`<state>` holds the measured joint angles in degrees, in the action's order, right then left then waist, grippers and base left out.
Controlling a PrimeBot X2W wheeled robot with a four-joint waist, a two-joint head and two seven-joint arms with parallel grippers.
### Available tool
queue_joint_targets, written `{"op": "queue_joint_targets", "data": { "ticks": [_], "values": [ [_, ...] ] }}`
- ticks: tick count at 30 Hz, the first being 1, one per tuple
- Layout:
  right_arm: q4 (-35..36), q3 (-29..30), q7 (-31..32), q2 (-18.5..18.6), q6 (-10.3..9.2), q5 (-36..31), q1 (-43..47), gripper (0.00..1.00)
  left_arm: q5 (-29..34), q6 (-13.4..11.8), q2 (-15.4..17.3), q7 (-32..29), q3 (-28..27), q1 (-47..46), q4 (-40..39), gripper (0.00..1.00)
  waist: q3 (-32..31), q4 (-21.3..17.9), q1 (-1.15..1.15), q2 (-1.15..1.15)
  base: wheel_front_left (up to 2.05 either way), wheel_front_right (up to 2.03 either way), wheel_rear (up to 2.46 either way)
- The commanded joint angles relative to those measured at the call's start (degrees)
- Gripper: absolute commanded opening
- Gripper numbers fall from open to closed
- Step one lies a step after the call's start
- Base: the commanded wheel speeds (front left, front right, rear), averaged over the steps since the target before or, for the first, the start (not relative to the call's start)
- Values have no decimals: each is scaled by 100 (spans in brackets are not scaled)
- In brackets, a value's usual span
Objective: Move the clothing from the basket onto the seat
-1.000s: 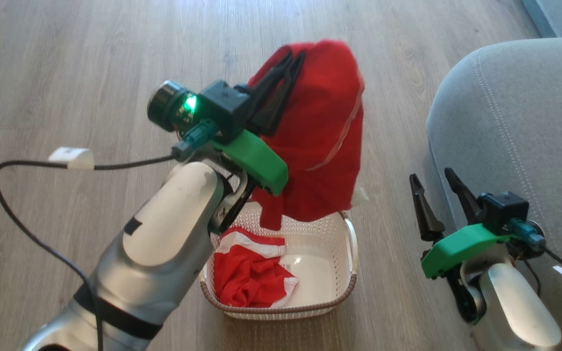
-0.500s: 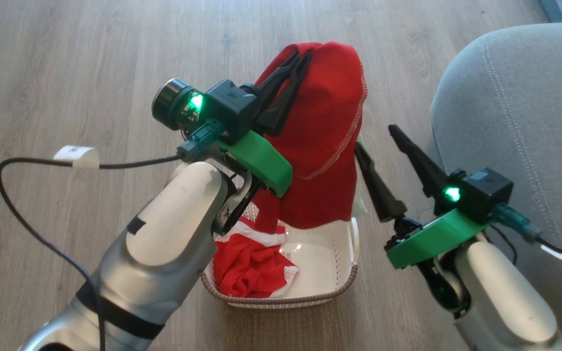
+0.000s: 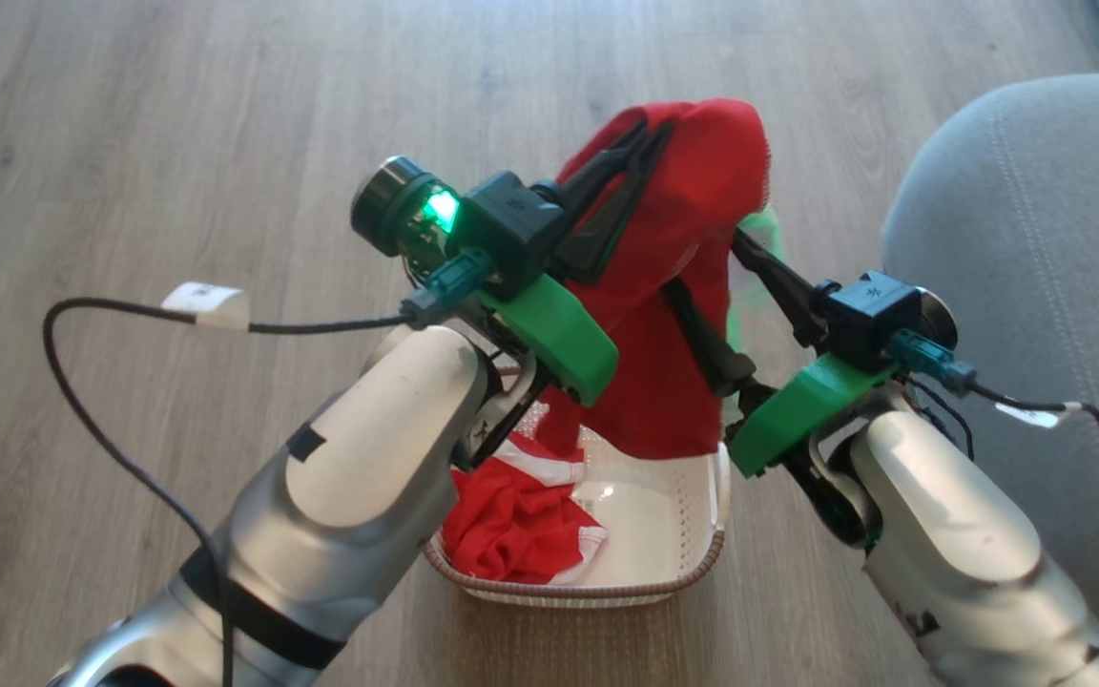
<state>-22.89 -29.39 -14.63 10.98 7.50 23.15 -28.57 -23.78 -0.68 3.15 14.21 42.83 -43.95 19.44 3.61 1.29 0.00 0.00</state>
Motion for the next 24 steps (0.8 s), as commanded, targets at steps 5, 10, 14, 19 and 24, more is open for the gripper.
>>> {"op": "queue_joint_targets", "data": {
  "ticks": [5,10,14,19,24],
  "values": [
    [-450,-267,-37,-255,-1,-30,-503,100,-128,36,1,62,-25,-363,-196,0,-65,217,0,0,0,0,0],
    [-992,-945,-37,-310,-1,411,-935,100,-217,100,-18,68,234,-334,-226,0,-131,371,0,0,0,0,0],
    [-1207,-1188,-37,-298,-1,701,-1262,75,-319,96,-23,72,375,-285,-224,0,-175,474,0,0,0,0,0],
    [-1035,-910,-37,-257,-1,686,-1251,0,-389,30,-25,75,442,-213,-189,0,-182,511,0,0,0,0,0],
    [-795,-652,-37,-230,-1,584,-1058,0,-368,-9,-26,77,410,-181,-160,0,-117,420,0,0,0,0,0]
  ]
}}
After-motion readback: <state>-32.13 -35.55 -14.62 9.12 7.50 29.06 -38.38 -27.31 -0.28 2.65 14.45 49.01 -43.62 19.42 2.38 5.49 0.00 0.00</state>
